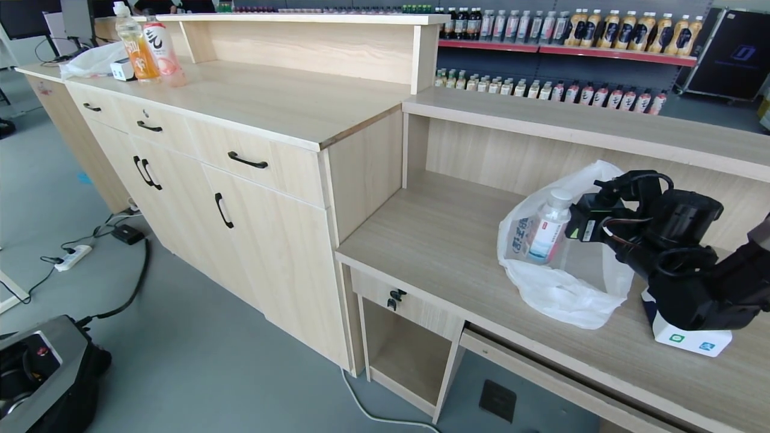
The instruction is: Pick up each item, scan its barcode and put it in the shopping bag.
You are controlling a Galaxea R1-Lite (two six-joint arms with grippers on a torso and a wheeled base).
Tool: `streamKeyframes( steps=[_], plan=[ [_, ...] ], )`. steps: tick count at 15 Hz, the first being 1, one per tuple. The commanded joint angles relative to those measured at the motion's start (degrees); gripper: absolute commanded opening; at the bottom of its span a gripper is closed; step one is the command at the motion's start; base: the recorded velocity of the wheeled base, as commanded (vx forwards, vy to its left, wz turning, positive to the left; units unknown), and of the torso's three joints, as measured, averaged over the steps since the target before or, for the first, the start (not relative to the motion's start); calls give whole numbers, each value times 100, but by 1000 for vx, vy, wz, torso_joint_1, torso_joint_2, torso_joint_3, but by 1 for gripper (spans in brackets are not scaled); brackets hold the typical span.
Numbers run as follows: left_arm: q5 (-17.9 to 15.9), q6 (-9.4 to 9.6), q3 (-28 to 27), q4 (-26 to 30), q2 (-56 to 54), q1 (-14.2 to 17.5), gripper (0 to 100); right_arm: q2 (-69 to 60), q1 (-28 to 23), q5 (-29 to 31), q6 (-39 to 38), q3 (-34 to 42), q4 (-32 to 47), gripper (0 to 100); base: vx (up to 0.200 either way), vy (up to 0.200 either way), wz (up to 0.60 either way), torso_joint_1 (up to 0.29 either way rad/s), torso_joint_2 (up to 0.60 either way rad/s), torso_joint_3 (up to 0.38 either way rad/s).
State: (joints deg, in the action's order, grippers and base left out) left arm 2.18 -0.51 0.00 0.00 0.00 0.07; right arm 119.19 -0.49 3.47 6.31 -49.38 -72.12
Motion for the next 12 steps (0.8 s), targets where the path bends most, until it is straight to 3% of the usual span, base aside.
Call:
streamKeyframes(
  steps=[1, 12],
  plan=[
    [2, -2, 0, 0, 0, 1, 100, 184, 5, -163, 19, -19, 14, 0, 0, 0, 0, 0, 0, 0],
    [2, -2, 0, 0, 0, 1, 100, 254, -250, -163, 344, 236, -4, 0, 0, 0, 0, 0, 0, 0]
  ],
)
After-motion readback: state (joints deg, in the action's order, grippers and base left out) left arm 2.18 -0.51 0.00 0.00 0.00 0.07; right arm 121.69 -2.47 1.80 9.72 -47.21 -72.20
